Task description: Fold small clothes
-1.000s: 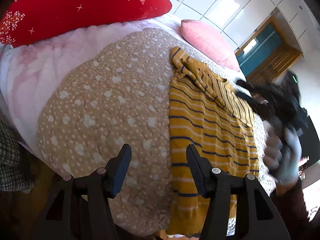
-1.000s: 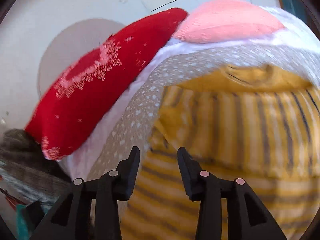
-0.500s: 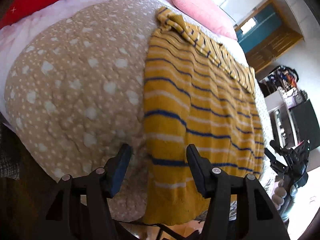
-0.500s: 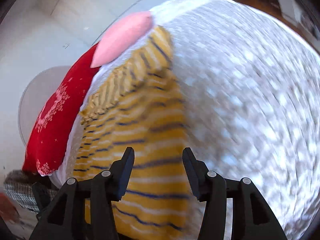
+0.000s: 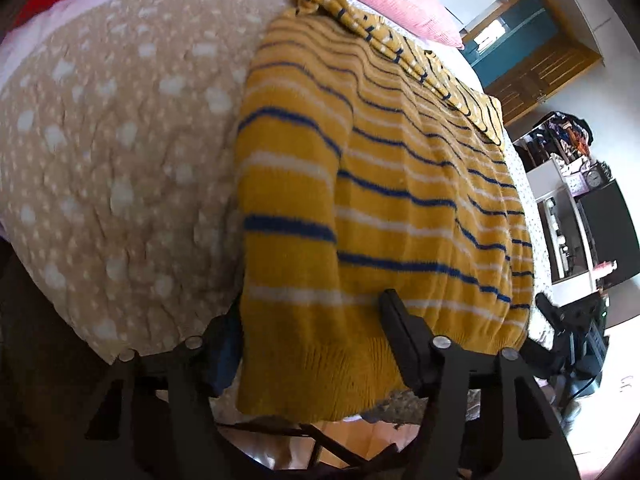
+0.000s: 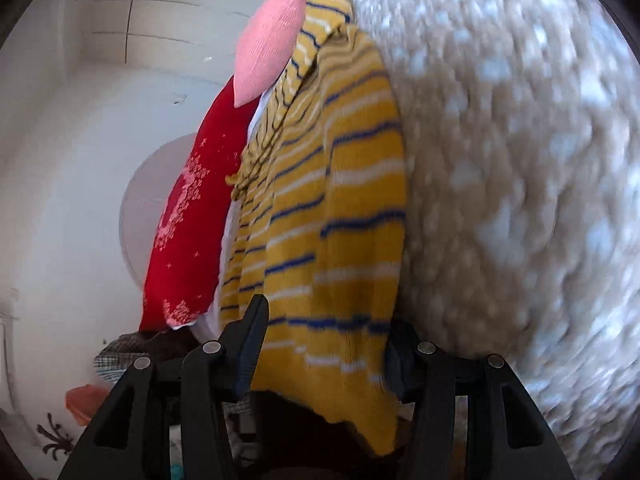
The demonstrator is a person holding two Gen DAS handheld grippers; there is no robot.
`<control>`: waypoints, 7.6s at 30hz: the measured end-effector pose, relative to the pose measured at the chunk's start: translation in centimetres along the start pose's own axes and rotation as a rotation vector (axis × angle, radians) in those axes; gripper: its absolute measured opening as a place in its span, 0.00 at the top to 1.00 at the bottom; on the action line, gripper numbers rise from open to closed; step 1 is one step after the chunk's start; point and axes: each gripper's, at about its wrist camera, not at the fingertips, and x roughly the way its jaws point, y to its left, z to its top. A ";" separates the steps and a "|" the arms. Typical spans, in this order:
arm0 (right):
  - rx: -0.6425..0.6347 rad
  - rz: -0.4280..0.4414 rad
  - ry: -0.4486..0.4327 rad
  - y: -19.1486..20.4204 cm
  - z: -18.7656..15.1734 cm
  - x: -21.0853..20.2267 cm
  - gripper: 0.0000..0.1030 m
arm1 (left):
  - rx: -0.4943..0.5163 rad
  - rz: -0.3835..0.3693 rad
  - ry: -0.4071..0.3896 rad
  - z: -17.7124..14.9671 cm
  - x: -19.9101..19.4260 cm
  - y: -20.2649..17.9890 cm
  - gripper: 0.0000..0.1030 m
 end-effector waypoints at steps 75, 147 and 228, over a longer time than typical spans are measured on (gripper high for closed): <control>-0.015 -0.243 -0.127 6.3 31.5 14.8 0.63 | -0.366 -0.198 -0.099 35.1 5.4 0.9 0.48; -0.833 -0.681 0.079 25.8 13.1 31.4 0.79 | -0.295 -0.165 -0.372 19.5 -4.9 10.3 0.50; -0.375 -0.222 -0.061 9.5 15.0 4.7 0.73 | 0.292 -0.086 -0.132 14.5 6.6 -12.6 0.50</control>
